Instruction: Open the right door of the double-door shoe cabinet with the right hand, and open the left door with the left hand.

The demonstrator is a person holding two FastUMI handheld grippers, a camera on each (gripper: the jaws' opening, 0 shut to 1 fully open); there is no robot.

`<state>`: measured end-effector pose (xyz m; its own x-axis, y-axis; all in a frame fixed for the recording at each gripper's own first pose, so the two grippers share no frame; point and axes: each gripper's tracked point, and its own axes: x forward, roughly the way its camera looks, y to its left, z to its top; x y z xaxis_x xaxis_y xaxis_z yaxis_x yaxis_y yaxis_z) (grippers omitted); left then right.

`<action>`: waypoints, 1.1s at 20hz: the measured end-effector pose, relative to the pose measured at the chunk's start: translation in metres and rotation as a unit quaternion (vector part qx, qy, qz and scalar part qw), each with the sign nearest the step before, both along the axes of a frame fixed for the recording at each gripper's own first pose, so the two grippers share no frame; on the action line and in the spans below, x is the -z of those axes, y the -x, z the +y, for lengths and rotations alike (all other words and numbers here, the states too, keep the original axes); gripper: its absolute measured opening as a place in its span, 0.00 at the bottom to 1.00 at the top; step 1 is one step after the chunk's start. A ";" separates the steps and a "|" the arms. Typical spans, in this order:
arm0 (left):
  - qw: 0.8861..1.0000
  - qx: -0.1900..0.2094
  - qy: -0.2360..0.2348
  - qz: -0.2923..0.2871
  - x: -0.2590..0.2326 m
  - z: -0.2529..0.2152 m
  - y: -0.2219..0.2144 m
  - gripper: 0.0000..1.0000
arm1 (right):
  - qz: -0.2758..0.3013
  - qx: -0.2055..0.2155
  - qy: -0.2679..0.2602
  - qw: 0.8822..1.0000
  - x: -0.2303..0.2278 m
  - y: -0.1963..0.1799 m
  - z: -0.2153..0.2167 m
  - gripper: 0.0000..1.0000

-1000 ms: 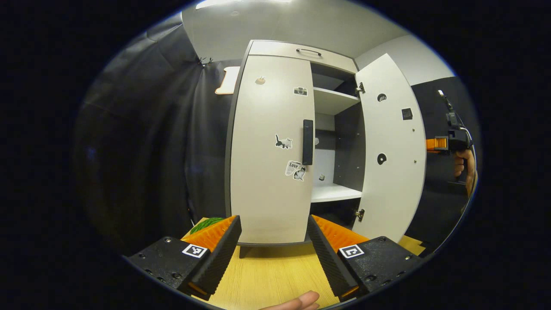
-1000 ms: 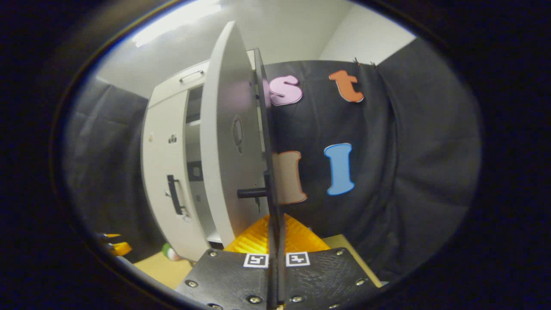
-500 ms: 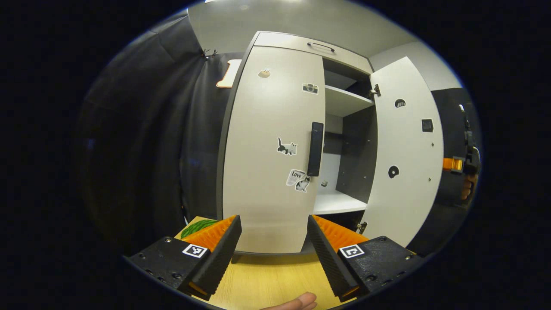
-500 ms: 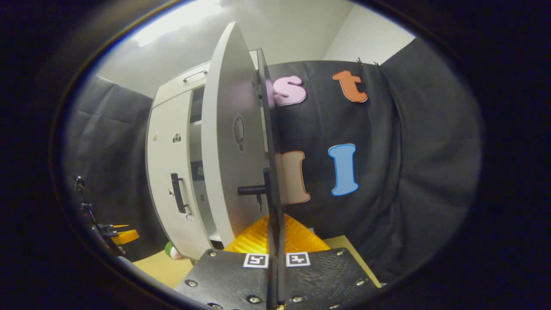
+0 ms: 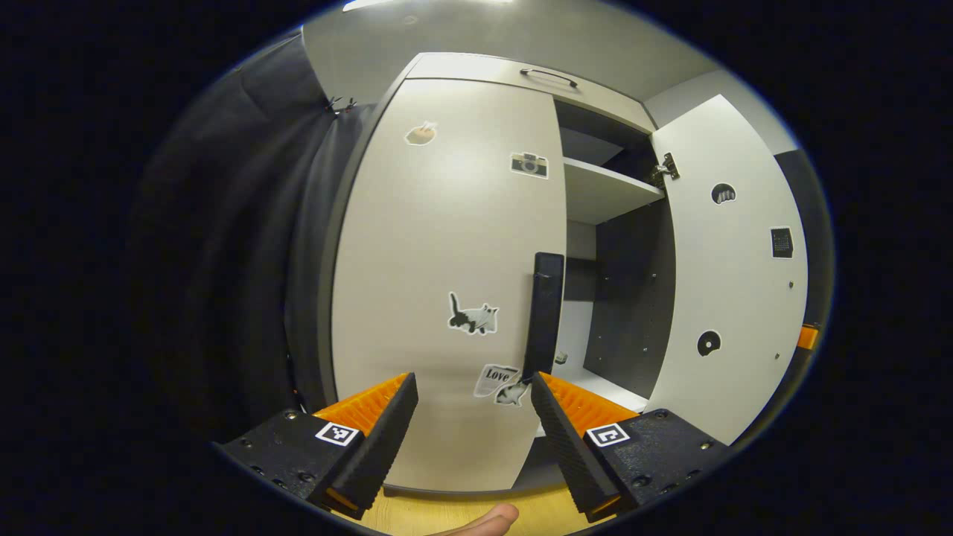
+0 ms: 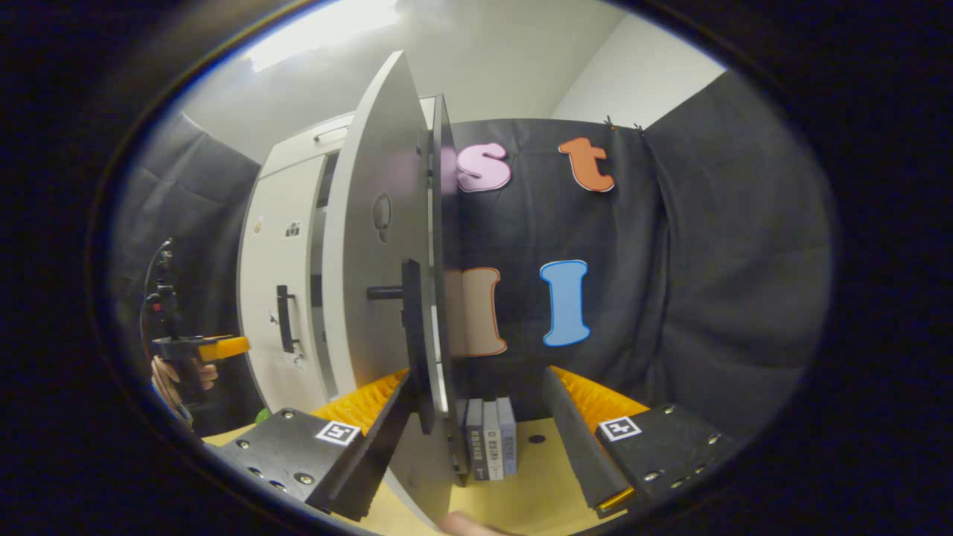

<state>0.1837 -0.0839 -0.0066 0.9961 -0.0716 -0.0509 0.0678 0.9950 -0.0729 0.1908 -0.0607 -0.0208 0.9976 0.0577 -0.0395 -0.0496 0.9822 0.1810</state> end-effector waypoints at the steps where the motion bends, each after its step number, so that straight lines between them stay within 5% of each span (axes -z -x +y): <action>1: 1.000 -0.003 -0.008 -0.003 -0.004 -0.004 -0.008 0.91 | 0.004 0.017 -0.001 1.000 0.006 0.008 -0.009 1.00; 5: 0.999 -0.011 -0.028 -0.010 -0.016 -0.023 -0.034 0.95 | 0.022 0.064 -0.007 0.998 0.025 0.050 -0.021 0.99; 17: 0.996 -0.057 -0.065 0.022 -0.021 -0.033 -0.091 0.93 | 0.029 0.028 0.033 0.999 0.066 0.157 0.065 0.99; 22: 0.995 -0.056 -0.069 0.044 -0.019 -0.036 -0.091 0.78 | 0.030 0.001 0.024 0.999 0.080 0.185 0.107 0.99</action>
<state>0.2746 -0.1196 0.0121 0.9887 0.0528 -0.1402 -0.0442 0.9970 0.0639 0.0059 0.0459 -0.1003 0.9935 0.0527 -0.1013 -0.0386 0.9899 0.1366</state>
